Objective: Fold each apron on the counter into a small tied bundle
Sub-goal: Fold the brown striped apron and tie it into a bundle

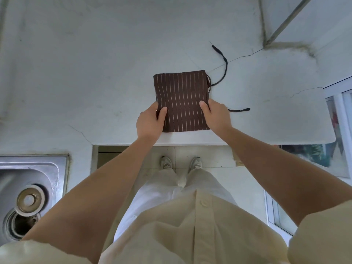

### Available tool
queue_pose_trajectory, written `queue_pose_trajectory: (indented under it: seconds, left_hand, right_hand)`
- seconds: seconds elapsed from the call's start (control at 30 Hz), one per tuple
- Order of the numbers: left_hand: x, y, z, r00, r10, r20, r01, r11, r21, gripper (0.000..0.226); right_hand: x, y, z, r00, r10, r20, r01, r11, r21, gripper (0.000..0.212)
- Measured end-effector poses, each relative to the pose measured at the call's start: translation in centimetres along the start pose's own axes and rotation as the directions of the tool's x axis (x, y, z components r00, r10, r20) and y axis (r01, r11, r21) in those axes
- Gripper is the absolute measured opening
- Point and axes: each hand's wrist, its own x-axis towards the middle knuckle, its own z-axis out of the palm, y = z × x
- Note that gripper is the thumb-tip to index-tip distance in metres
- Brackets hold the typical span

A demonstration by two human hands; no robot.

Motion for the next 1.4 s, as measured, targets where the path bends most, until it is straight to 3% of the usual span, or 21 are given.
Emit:
queue_pose_trajectory:
  seconds: [0.17, 0.23, 0.3, 0.37, 0.4, 0.5, 0.57, 0.6, 0.67, 0.73, 0.83, 0.93, 1.13, 1.2, 1.3, 1.4]
  left_hand:
    - [0.6, 1.2, 0.5, 0.986, -0.142, -0.09, 0.152, 0.982, 0.114, 0.029]
    - [0.5, 1.2, 0.5, 0.972, 0.002, -0.235, 0.047, 0.978, 0.205, 0.042]
    - [0.7, 1.5, 0.4, 0.914, 0.28, -0.292, -0.15, 0.904, 0.399, 0.046]
    - [1.3, 1.8, 0.8, 0.877, 0.471, -0.097, -0.356, 0.771, 0.528, 0.046]
    - [1.6, 1.8, 1.0, 0.87, 0.492, 0.031, -0.421, 0.709, 0.566, 0.049]
    - [2.5, 1.3, 2.3, 0.906, 0.343, 0.249, -0.421, 0.663, 0.619, 0.061]
    - [2.6, 0.8, 2.9, 0.923, 0.286, 0.257, -0.384, 0.674, 0.631, 0.062]
    - [2.8, 0.8, 3.1, 0.923, 0.291, 0.251, -0.384, 0.672, 0.633, 0.063]
    - [3.0, 0.6, 3.2, 0.918, 0.324, 0.229, -0.394, 0.67, 0.629, 0.065]
    - [3.3, 0.3, 3.3, 0.914, 0.341, 0.218, -0.4, 0.679, 0.616, 0.072]
    - [3.8, 0.0, 3.4, 0.915, 0.336, 0.225, -0.402, 0.688, 0.605, 0.082]
    - [4.5, -0.1, 3.1, 0.931, 0.274, 0.241, -0.365, 0.725, 0.584, 0.091]
    - [5.5, 0.2, 2.3, 0.918, 0.256, 0.302, -0.39, 0.71, 0.587, 0.095]
    - [5.1, -0.3, 1.6, 0.872, 0.35, 0.343, -0.487, 0.694, 0.53, 0.099]
    - [4.0, -2.0, 0.0, 0.731, 0.505, 0.459, -0.682, 0.563, 0.466, 0.1]
    - [3.4, -2.8, -0.7, 0.71, 0.536, 0.458, -0.704, 0.555, 0.443, 0.078]
  right_hand:
    - [1.6, -0.9, -0.4, 0.994, 0.068, 0.083, -0.057, 0.989, -0.136, 0.045]
    - [1.7, -0.9, -0.4, 0.992, 0.085, 0.098, -0.071, 0.988, -0.138, 0.045]
    - [1.8, -0.9, -0.5, 0.99, 0.083, 0.114, -0.067, 0.988, -0.136, 0.045]
    - [2.0, -0.8, -0.7, 0.987, 0.087, 0.135, -0.072, 0.991, -0.116, 0.044]
    - [2.0, -0.9, -0.6, 0.987, 0.097, 0.128, -0.085, 0.992, -0.097, 0.041]
    - [1.8, -1.4, -1.1, 0.991, 0.133, -0.026, -0.133, 0.991, 0.03, 0.022]
    - [1.5, -1.9, -1.1, 0.971, -0.07, -0.23, 0.055, 0.996, -0.075, 0.048]
    - [1.6, -2.1, -1.1, 0.941, -0.213, -0.264, 0.171, 0.97, -0.174, 0.057]
    - [2.0, -2.9, -0.4, 0.868, -0.477, -0.134, 0.413, 0.846, -0.337, 0.063]
    - [2.8, -2.8, 0.7, 0.811, -0.582, 0.06, 0.547, 0.717, -0.433, 0.059]
    - [3.9, -0.9, 2.0, 0.839, -0.519, 0.161, 0.523, 0.69, -0.5, 0.059]
    - [4.4, 0.7, 2.0, 0.868, -0.478, 0.137, 0.477, 0.721, -0.502, 0.061]
    - [4.9, 1.1, 1.7, 0.884, -0.442, 0.152, 0.457, 0.751, -0.475, 0.064]
    - [4.9, 1.2, 1.5, 0.882, -0.439, 0.173, 0.465, 0.751, -0.469, 0.065]
    - [5.2, 1.2, 1.3, 0.88, -0.427, 0.209, 0.475, 0.758, -0.448, 0.067]
    - [5.4, 0.9, 0.6, 0.872, -0.404, 0.276, 0.487, 0.778, -0.396, 0.074]
